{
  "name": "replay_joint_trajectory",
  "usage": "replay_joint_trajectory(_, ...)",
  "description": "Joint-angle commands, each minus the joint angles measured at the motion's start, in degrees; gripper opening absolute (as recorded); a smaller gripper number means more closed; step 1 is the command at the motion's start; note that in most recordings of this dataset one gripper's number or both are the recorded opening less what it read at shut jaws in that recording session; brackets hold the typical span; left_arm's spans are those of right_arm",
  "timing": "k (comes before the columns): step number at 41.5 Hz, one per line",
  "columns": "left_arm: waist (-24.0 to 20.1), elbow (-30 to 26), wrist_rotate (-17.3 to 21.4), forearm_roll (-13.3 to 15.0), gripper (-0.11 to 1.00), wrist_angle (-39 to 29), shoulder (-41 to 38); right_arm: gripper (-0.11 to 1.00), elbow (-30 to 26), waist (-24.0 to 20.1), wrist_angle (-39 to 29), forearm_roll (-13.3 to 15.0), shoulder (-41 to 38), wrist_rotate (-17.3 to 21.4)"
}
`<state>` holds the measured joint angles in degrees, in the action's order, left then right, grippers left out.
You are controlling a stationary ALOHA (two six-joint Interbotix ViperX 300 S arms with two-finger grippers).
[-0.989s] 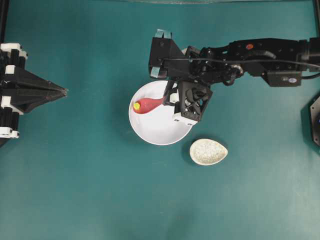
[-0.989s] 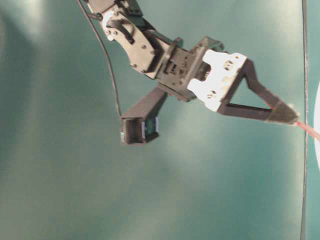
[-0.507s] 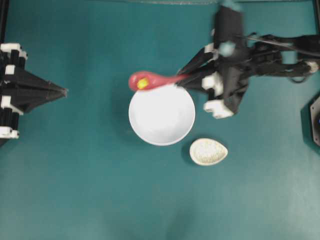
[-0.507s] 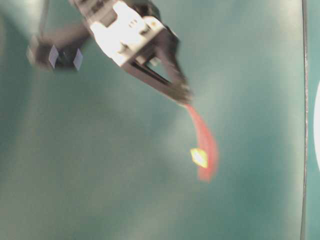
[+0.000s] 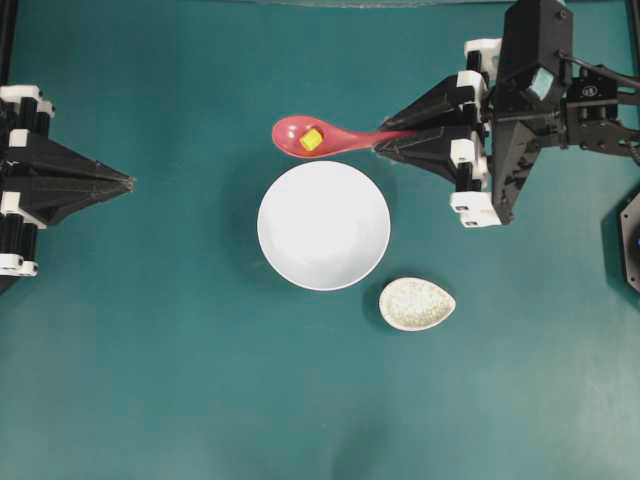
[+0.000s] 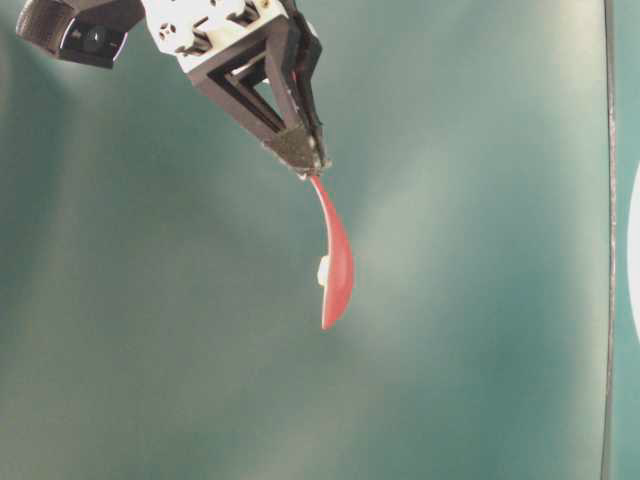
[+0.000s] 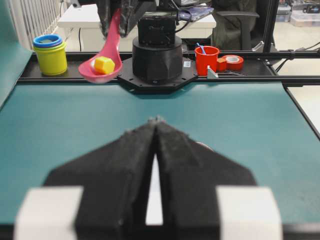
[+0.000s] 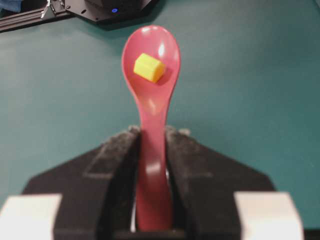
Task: Scoop the yellow hexagonal prism block from the bowl with a spoon using the right arm.
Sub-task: 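Lift the spoon with the yellow block up and out of the bowl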
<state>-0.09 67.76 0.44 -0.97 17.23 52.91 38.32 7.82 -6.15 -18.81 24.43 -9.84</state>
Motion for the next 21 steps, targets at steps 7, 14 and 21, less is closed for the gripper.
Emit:
replay_joint_trajectory(7,0.00,-0.79,-0.09,-0.09,0.00,0.62,0.00,0.22,-0.79,-0.18,-0.09,-0.18,0.62,0.00)
replay_joint_trajectory(14,0.00,-0.79,-0.26,-0.18,0.00,0.62,0.00,0.22,-0.70,-0.18,-0.26,-0.18,0.70,0.00)
replay_joint_trajectory(21,0.09,-0.79,0.00,-0.09,0.00,0.62,0.26,0.22,-0.70,-0.18,-2.29,-0.18,0.70,0.00)
